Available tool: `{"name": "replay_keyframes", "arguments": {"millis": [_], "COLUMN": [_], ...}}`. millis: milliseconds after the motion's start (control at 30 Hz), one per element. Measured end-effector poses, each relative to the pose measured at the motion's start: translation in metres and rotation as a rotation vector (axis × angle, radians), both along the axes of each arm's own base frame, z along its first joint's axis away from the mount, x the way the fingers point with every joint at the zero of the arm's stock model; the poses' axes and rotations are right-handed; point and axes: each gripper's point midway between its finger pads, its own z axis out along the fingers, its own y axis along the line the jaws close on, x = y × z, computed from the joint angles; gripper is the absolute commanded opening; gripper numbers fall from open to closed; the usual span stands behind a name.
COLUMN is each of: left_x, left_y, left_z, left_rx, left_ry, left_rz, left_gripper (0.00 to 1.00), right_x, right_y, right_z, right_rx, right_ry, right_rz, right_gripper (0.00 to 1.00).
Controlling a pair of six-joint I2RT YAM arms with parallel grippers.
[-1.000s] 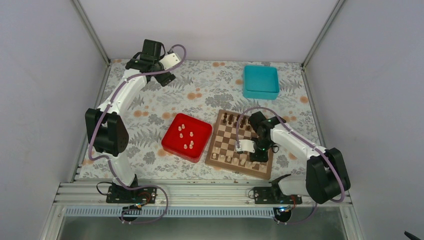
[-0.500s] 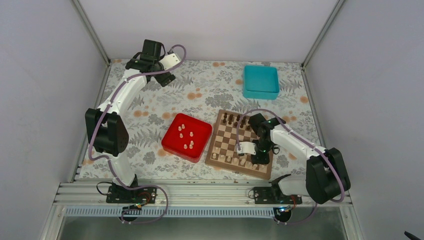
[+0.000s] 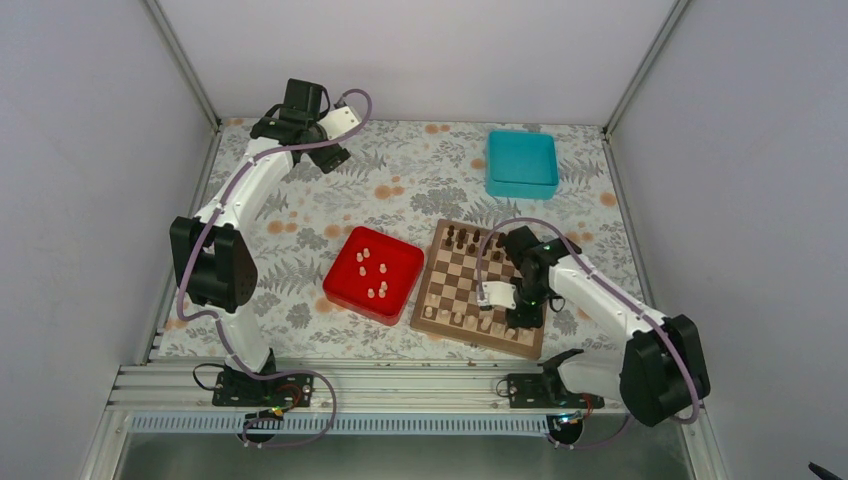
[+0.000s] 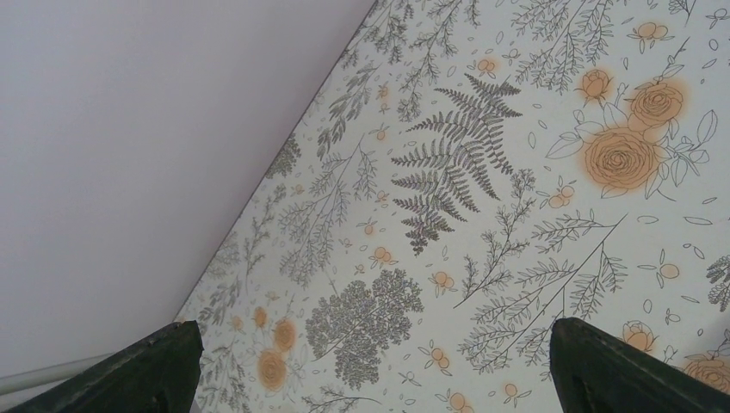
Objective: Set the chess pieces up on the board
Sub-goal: Adjust the chess piece on the chessboard.
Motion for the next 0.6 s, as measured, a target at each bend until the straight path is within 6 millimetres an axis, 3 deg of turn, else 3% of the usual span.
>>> {"name": "replay_keyframes", "arguments": {"millis": [300,600], "left_x": [0.001,0.0], "left_y": [0.0,0.0], "left_z": [0.003,0.003], "left_rx": [0.0,0.0], "left_ry": [-0.006,-0.004], "left_rz": [0.001,0.001], "left_gripper": [1.0,1.0], "right_x": [0.002,-0.01], "right_y": [-0.001,-0.002], "right_z": [0.026,0.03], "right_rx": [0.02,0.005], "right_ry": [-0.067,-0.029], "right_rz": [-0.034,-0.056], "right_gripper": [0.32,0.53]}}
